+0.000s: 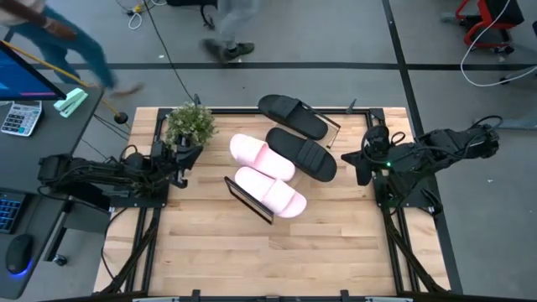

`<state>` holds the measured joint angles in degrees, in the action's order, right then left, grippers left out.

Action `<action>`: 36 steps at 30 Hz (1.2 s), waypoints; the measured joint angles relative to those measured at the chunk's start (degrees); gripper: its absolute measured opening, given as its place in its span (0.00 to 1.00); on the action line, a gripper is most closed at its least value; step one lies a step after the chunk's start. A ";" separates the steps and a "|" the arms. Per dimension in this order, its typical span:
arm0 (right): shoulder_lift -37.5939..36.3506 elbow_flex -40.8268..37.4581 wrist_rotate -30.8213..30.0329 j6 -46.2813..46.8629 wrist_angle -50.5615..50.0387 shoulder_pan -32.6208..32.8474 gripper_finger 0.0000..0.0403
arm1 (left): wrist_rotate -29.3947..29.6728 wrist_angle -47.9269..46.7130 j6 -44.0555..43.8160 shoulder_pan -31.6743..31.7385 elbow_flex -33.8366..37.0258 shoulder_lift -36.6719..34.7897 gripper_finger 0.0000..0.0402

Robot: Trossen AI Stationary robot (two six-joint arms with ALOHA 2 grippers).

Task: Pick and place slides into the shelf
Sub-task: Return to Home Position

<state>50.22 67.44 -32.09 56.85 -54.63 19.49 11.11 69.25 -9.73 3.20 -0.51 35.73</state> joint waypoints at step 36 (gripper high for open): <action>0.04 0.00 0.71 1.11 -0.01 0.02 0.00 | -0.76 -53.52 -0.27 -0.04 -10.18 -30.71 0.00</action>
<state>50.26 67.44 -31.38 57.95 -54.64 19.51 10.35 15.73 -10.01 3.16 -10.69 5.02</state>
